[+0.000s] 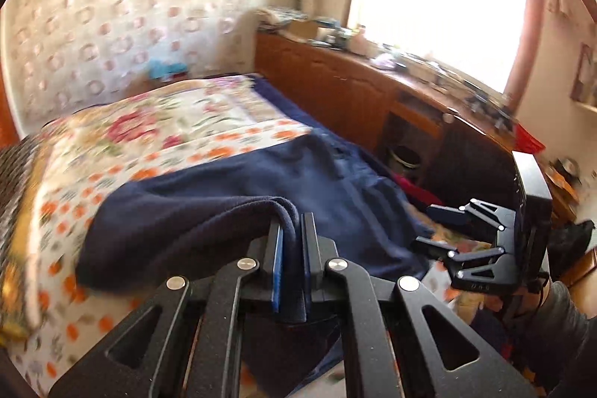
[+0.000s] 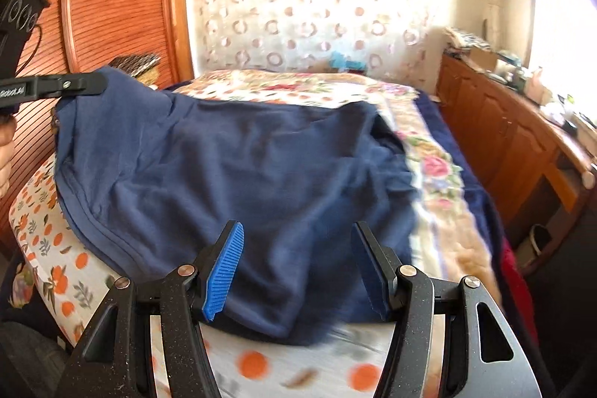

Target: Fold small clothes

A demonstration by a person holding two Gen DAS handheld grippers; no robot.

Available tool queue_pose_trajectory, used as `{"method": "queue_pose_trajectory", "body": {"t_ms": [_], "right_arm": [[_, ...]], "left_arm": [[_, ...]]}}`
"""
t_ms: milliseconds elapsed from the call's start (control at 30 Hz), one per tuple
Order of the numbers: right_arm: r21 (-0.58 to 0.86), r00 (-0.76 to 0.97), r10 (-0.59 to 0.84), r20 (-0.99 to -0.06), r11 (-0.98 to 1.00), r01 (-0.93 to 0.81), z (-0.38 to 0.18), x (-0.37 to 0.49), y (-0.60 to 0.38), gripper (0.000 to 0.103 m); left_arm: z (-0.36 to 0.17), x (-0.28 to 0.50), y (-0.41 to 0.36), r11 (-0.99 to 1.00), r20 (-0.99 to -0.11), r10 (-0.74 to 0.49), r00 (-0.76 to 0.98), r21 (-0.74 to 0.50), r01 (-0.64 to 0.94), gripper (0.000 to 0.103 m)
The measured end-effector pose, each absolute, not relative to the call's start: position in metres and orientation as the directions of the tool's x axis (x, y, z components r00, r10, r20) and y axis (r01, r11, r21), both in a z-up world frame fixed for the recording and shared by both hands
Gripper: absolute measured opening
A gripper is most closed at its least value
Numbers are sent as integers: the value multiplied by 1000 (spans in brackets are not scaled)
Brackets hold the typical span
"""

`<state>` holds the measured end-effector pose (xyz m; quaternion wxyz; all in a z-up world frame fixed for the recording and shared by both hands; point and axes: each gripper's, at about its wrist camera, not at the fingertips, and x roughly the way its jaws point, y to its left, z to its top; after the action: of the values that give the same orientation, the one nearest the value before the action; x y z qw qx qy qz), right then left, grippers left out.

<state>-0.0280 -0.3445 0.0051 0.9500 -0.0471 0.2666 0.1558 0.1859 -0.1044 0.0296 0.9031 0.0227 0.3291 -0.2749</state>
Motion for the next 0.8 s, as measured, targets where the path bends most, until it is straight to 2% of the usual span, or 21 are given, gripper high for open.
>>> {"method": "queue_pose_trajectory", "body": {"t_ms": [300, 467, 533, 600, 667, 733, 800], "right_arm": [[31, 828, 226, -513, 969, -246, -4, -52, -396, 62], [57, 821, 228, -524, 971, -233, -11, -59, -404, 62], [58, 817, 231, -528, 970, -237, -11, -59, -405, 62], [52, 815, 232, -531, 969, -242, -11, -60, -402, 62], [50, 815, 231, -532, 969, -243, -9, -61, -405, 62], [50, 815, 232, -531, 969, -243, -8, -60, -405, 62], [51, 815, 234, -531, 968, -245, -7, -55, -404, 62]], "left_arm": [[51, 201, -209, 754, -632, -557, 539, -111, 648, 9], [44, 196, -232, 731, -670, -534, 515, -60, 680, 12], [42, 193, -230, 722, -667, -538, 515, -49, 690, 37], [42, 194, -223, 729, -664, -533, 525, -46, 683, 46], [41, 199, -218, 736, -670, -527, 523, -51, 675, 51], [38, 205, -206, 745, -672, -520, 528, -53, 665, 68], [32, 210, -188, 768, -670, -491, 557, -31, 640, 71]]}}
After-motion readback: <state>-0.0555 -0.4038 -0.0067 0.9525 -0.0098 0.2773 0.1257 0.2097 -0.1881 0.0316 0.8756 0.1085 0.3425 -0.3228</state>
